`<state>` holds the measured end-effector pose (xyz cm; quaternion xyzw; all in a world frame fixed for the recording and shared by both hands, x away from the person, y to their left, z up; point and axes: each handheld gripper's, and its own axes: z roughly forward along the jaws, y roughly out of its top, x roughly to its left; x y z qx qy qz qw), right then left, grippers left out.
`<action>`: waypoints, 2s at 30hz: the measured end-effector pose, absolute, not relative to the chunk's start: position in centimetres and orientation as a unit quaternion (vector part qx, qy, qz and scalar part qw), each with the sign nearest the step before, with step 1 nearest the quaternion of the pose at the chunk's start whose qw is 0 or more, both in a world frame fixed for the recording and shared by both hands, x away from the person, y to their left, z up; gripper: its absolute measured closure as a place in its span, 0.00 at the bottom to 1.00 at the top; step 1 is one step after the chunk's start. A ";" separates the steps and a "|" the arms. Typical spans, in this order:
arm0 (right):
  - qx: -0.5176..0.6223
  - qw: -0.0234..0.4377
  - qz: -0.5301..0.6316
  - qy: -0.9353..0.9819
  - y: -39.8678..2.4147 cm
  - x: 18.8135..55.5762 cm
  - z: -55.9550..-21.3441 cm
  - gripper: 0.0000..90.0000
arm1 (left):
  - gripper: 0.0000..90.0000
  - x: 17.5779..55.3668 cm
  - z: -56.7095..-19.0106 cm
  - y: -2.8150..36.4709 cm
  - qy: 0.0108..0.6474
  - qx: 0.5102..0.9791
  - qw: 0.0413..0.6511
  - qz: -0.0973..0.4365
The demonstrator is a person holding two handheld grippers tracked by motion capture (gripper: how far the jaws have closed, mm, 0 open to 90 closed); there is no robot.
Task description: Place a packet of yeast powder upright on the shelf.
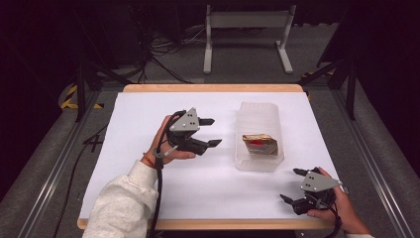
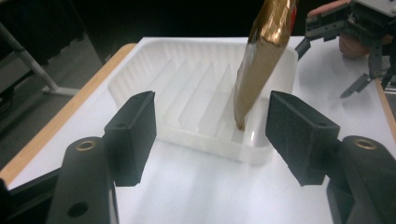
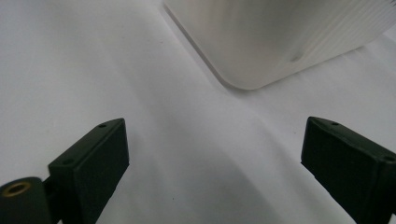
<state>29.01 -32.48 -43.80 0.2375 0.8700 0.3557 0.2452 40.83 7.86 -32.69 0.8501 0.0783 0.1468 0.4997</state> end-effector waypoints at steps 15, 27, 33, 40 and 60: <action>0.235 0.246 0.355 0.871 -32.3 29.1 -43.8 0.09 | 0.27 39.3 -34.8 10.9 0.114 0.866 0.452 0.181; 0.236 0.247 0.357 0.869 -32.4 29.0 -43.6 0.09 | 0.23 38.4 -36.6 13.1 0.142 0.877 0.420 0.188; 0.236 0.248 0.357 0.869 -32.4 29.0 -43.6 0.09 | 0.22 37.6 -37.4 14.4 0.153 0.878 0.408 0.196; 0.236 0.248 0.356 0.870 -32.3 29.0 -43.6 0.09 | 0.20 36.7 -38.7 15.7 0.169 0.883 0.390 0.200; 0.235 0.249 0.356 0.869 -32.3 29.1 -43.6 0.09 | 0.18 34.6 -42.2 20.3 0.236 0.877 0.365 0.205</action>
